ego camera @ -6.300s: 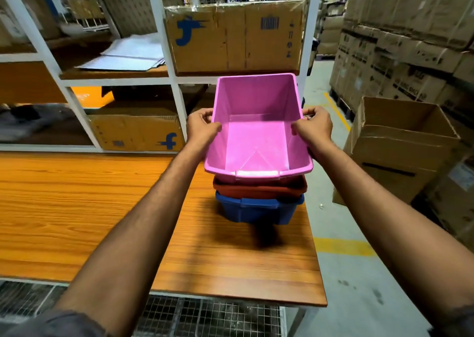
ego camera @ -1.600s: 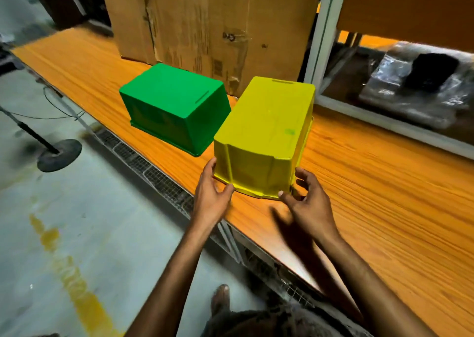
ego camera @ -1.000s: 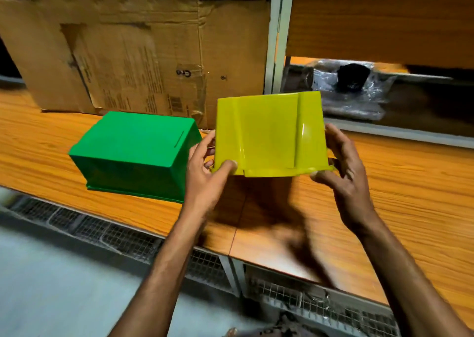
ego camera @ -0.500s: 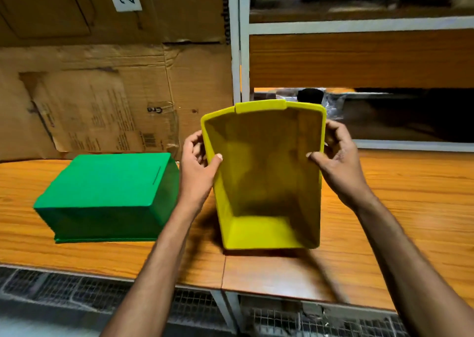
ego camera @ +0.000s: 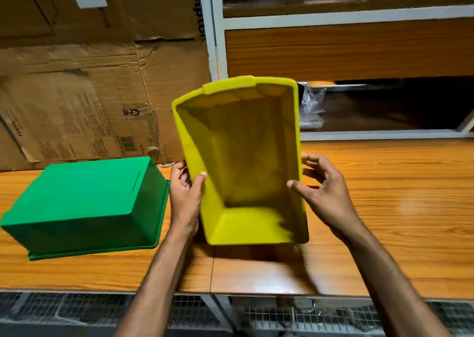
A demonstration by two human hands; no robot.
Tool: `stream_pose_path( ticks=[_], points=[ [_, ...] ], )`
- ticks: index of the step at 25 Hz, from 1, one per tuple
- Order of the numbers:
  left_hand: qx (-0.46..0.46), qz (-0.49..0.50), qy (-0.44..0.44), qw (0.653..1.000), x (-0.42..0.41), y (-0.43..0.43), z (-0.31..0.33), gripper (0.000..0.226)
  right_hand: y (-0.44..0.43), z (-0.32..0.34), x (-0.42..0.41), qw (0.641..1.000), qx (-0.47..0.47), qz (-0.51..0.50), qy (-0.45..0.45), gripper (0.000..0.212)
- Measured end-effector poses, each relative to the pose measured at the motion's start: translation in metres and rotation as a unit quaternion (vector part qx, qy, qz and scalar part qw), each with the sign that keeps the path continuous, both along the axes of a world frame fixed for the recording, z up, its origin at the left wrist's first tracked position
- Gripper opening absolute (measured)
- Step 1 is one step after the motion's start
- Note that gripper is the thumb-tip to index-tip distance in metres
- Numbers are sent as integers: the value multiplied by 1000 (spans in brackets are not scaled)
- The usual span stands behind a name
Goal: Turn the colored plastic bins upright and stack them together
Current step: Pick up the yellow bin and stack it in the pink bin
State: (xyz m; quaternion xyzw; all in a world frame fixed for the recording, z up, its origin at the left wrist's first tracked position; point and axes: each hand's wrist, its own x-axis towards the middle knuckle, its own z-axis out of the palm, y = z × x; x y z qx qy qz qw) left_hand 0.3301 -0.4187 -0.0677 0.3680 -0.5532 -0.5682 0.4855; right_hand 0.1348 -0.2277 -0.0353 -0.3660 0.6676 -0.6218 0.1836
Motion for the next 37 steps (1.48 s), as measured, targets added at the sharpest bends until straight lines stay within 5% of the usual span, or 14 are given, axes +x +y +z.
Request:
stream_pose_path(
  ticks=[11, 16, 29, 37],
  points=[
    [118, -88, -43, 988, -6, 5, -13, 29, -12, 50, 44, 993, 8, -8, 120, 61],
    [111, -69, -50, 990, 8, 0, -8, 30, -6, 39, 25, 1000, 0, 11, 17, 62],
    [-65, -101, -52, 991, 27, 39, 52, 45, 28, 8, -5, 996, 35, -79, 13, 56],
    [-91, -143, -88, 982, 22, 62, 52, 76, 52, 2, 7, 986, 28, -165, 21, 51]
  ],
)
